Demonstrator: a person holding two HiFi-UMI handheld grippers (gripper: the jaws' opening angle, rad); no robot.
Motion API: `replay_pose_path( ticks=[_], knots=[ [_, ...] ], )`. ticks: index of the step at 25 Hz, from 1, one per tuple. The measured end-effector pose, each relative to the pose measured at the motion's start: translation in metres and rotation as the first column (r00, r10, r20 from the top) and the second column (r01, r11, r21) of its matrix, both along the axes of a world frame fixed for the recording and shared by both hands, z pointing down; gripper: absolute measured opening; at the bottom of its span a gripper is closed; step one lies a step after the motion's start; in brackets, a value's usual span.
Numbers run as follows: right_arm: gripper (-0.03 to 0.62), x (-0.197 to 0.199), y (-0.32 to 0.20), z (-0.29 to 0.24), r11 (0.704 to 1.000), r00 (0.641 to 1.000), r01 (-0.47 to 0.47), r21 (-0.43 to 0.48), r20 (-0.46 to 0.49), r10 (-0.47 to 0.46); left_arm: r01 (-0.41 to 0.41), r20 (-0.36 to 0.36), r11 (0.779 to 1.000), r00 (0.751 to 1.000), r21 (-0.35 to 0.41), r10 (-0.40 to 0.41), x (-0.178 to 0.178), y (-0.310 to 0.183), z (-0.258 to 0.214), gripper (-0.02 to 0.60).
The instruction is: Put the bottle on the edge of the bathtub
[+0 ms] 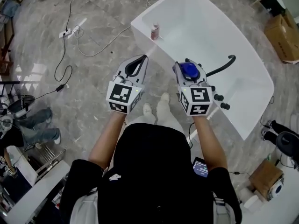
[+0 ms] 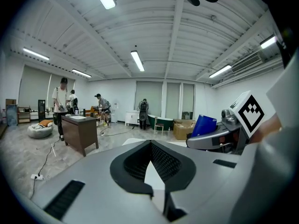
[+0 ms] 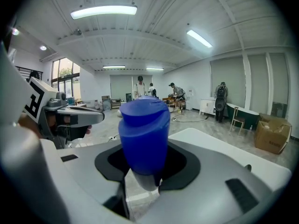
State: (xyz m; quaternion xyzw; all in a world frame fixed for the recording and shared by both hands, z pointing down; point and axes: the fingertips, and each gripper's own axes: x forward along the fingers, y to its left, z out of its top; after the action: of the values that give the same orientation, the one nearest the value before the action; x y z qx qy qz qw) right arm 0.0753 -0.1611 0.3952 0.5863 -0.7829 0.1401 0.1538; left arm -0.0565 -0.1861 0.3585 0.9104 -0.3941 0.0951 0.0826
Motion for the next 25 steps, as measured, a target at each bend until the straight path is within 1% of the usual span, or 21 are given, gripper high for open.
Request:
replay_pose_path(
  ticks=[6, 10, 12, 15, 19, 22, 25],
  knots=[
    [0.156, 0.014, -0.032, 0.044, 0.996, 0.999, 0.039, -0.083, -0.008, -0.04, 0.044, 0.036, 0.994, 0.999, -0.096, -0.041, 0.011, -0.029, 0.045, 0.009],
    [0.156, 0.024, -0.055, 0.076, 0.991, 0.998, 0.062, -0.119, -0.01, -0.064, 0.057, 0.051, 0.991, 0.997, -0.118, -0.052, 0.023, -0.048, 0.075, 0.009],
    [0.156, 0.024, -0.066, 0.09, 0.988, 0.997, 0.069, -0.139, -0.009, -0.07, 0.06, 0.06, 0.989, 0.997, -0.134, -0.052, 0.022, -0.055, 0.091, 0.009],
    [0.156, 0.025, -0.084, 0.117, 0.982, 0.997, 0.076, -0.174, -0.007, -0.079, 0.083, 0.075, 0.98, 0.995, -0.179, -0.07, 0.02, -0.069, 0.114, 0.009],
    [0.156, 0.028, -0.108, 0.154, 0.975, 0.996, 0.086, -0.206, -0.01, -0.09, 0.09, 0.1, 0.975, 0.992, -0.202, -0.071, 0.019, -0.082, 0.152, 0.009],
    [0.156, 0.029, -0.119, 0.182, 0.969, 0.996, 0.089, -0.229, -0.008, -0.093, 0.112, 0.112, 0.965, 0.99, -0.236, -0.087, 0.017, -0.086, 0.176, 0.009],
    [0.156, 0.032, -0.13, 0.21, 0.965, 0.996, 0.083, -0.25, -0.007, -0.087, 0.118, 0.127, 0.957, 0.988, -0.265, -0.087, 0.014, -0.085, 0.202, 0.009]
  ],
)
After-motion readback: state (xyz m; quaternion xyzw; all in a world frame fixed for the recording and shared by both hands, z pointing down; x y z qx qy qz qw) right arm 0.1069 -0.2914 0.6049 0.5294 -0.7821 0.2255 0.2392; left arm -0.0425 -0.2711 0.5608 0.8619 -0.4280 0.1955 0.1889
